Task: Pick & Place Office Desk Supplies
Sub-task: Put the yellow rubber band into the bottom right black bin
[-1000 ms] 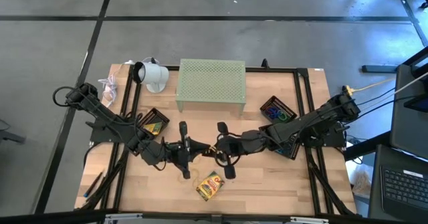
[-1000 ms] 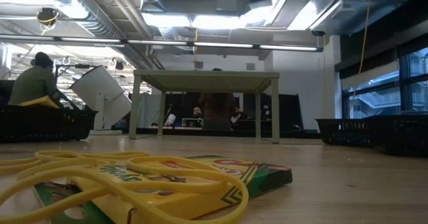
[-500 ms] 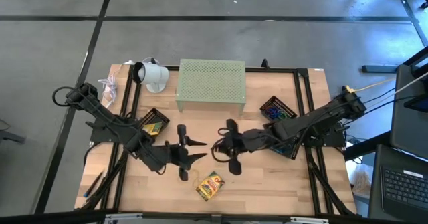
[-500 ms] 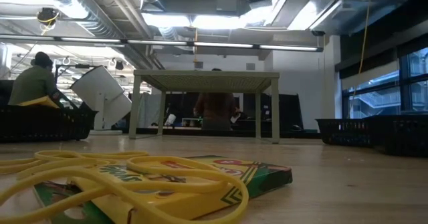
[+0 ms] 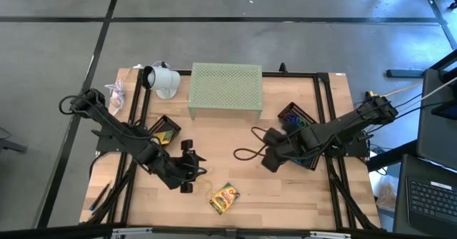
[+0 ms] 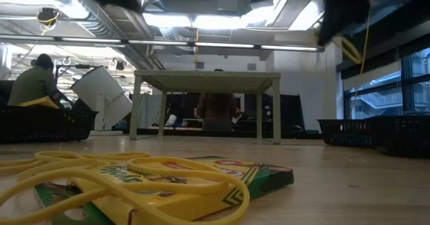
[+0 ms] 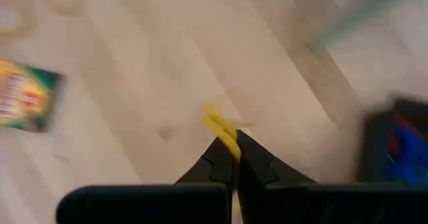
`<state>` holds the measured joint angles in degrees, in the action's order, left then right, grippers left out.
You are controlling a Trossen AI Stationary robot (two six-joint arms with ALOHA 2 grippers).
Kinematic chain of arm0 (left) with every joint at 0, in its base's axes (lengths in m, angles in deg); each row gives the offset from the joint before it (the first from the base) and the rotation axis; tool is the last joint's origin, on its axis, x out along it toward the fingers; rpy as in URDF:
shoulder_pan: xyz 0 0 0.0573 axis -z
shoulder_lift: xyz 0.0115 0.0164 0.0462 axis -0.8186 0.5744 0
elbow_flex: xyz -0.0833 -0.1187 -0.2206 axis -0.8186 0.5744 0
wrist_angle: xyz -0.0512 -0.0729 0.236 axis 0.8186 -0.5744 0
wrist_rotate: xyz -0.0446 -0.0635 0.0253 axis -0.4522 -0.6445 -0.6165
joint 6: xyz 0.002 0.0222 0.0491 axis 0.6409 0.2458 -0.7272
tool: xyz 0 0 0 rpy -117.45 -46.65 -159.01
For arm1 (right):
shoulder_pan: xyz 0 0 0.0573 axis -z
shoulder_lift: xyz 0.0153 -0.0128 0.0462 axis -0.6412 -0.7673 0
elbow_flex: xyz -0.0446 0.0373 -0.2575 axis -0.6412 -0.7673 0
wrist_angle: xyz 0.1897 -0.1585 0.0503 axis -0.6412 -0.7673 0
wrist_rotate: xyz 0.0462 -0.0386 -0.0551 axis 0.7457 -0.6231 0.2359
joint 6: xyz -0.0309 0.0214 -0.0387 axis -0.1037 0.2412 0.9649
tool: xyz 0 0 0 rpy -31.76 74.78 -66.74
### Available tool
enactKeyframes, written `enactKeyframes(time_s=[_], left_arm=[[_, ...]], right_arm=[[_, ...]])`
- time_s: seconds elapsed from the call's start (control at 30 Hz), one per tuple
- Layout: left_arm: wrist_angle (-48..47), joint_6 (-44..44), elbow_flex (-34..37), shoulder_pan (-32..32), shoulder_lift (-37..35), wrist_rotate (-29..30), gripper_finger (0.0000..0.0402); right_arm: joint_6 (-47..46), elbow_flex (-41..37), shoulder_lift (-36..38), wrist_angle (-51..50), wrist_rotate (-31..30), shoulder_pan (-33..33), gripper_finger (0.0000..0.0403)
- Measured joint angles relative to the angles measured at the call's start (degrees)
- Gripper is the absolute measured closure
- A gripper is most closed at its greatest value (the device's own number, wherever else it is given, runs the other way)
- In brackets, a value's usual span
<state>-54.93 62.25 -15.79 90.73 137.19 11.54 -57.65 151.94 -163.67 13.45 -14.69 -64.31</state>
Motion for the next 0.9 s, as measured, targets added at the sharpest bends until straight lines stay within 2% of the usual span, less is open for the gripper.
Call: enactKeyframes(time_s=[0.17, 0.4, 0.47, 0.7, 0.9], left_arm=[[0.1, 3.2, 4.0, 0.2, 0.0, -1.1, 0.0208], [0.1, 6.2, 6.1, 0.2, 0.0, -2.1, 0.0208], [0.5, 6.1, 6.1, 0.2, 0.0, -2.1, 0.0209], [1.5, 6.1, 6.1, 0.2, 0.0, -2.1, 0.0207], [1.7, 6.3, 6.1, 0.2, 0.0, -2.1, 0.0210]], right_arm=[[-10.3, -0.5, 0.0, -12.1, 0.8, -0.7, 0.0401], [-17.1, -8.8, 0.0, -12.2, 8.7, -0.9, 0.0400], [-19.2, -11.1, 0.0, -12.5, 9.1, -0.9, 0.0394], [-21.3, -13.0, 0.0, -13.5, 11.2, -0.9, 0.0336], [-23.0, -13.0, 0.0, -18.3, 17.2, -1.0, 0.0277]])
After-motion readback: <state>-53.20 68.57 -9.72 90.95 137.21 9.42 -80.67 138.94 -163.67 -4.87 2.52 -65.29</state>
